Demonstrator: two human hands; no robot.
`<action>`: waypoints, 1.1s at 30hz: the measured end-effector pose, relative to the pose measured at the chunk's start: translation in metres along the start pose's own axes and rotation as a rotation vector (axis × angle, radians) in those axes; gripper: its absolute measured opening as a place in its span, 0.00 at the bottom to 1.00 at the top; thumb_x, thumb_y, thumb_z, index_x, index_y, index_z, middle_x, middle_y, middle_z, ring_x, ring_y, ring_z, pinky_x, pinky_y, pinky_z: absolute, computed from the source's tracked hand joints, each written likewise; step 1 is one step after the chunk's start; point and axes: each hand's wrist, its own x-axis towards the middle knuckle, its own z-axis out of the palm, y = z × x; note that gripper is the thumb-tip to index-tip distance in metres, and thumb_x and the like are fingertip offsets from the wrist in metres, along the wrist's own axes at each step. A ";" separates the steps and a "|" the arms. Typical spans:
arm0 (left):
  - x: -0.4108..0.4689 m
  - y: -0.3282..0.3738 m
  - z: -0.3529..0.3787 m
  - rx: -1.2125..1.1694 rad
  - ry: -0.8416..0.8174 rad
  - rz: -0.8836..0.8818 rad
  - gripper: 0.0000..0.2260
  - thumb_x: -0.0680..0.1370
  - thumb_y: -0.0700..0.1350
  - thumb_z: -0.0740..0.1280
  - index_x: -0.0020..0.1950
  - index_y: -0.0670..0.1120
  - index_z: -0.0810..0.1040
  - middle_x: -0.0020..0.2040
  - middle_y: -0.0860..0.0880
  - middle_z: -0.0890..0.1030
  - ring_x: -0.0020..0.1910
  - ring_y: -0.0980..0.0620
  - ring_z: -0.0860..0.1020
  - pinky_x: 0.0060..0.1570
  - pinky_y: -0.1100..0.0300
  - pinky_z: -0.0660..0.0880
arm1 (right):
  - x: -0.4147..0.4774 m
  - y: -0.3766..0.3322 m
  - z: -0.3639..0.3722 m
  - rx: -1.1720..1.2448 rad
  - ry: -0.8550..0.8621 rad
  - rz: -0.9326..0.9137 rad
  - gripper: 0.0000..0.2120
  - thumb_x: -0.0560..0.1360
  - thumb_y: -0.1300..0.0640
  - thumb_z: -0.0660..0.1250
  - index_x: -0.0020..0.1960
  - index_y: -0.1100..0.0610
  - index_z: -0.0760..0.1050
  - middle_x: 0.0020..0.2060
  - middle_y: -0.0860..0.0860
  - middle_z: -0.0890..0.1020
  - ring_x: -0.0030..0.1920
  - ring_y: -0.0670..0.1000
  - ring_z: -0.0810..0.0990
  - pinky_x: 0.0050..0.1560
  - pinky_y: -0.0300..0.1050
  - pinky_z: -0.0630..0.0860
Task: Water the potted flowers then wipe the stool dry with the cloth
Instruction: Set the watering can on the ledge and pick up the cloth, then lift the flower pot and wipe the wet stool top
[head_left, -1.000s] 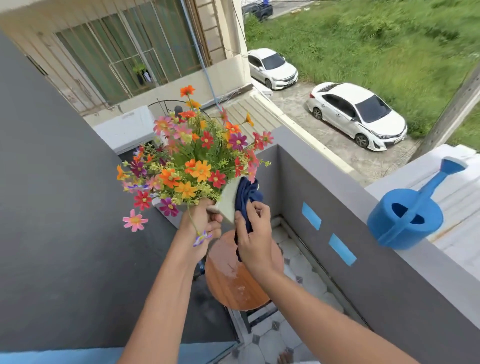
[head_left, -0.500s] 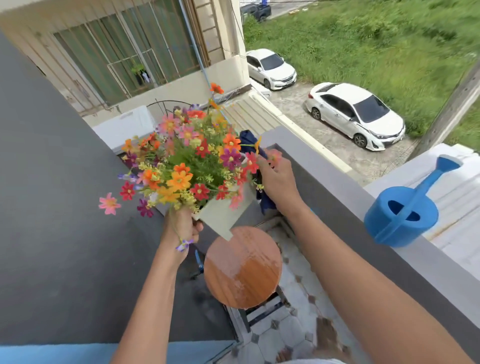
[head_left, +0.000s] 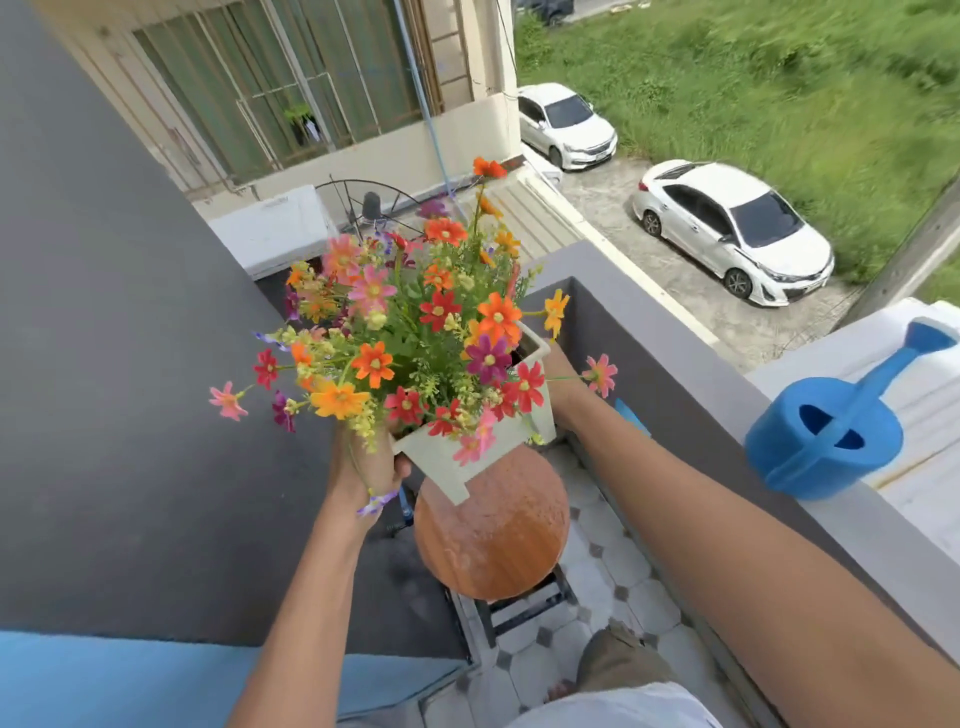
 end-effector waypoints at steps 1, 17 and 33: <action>0.004 -0.003 -0.002 -0.006 0.012 0.012 0.10 0.84 0.41 0.56 0.47 0.38 0.72 0.33 0.44 0.70 0.13 0.59 0.66 0.15 0.72 0.58 | -0.001 0.001 0.006 -0.004 0.008 0.017 0.19 0.82 0.65 0.56 0.36 0.48 0.69 0.36 0.42 0.70 0.30 0.34 0.69 0.42 0.28 0.68; 0.081 -0.075 -0.012 0.145 0.138 -0.267 0.13 0.81 0.46 0.58 0.35 0.47 0.66 0.35 0.47 0.69 0.25 0.53 0.69 0.14 0.71 0.61 | -0.009 0.027 0.004 0.095 0.098 -0.260 0.13 0.80 0.57 0.63 0.39 0.60 0.76 0.34 0.61 0.77 0.34 0.52 0.74 0.39 0.47 0.71; 0.130 -0.092 0.008 -0.098 0.316 -0.240 0.06 0.79 0.42 0.51 0.51 0.42 0.65 0.32 0.49 0.75 0.21 0.56 0.72 0.19 0.71 0.59 | -0.003 0.208 0.202 -0.479 -0.464 -0.470 0.15 0.78 0.60 0.65 0.64 0.61 0.75 0.50 0.55 0.72 0.47 0.50 0.71 0.38 0.42 0.64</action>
